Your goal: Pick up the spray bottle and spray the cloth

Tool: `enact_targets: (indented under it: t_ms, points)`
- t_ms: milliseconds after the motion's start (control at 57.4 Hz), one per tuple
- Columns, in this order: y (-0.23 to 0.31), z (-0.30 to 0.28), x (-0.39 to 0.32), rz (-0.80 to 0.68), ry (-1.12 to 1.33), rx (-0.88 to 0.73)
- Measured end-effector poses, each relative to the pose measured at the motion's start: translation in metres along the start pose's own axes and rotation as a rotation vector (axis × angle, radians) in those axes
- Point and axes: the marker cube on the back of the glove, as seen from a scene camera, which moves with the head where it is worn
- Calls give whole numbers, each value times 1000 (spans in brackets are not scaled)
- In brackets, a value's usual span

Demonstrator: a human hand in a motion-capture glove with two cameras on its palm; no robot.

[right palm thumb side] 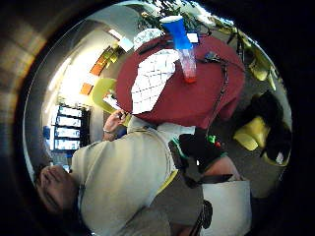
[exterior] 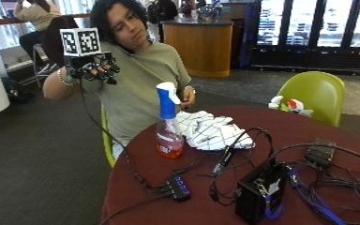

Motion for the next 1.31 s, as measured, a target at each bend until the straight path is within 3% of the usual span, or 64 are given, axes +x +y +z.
enact_targets:
  t_ms: [418,696,905,958,1027,1132,1201,1306]
  points:
    - [1,-11,3,18,-17,-10]
    - [-29,15,-4,64,-233,143]
    - [-75,49,-23,59,-651,200]
    - [-92,58,-23,117,-768,255]
    - [-122,71,-24,327,-922,434]
    - [-124,95,-34,183,-1113,378]
    - [-140,101,-36,235,-1150,451]
    - [-172,102,-31,379,-1122,699]
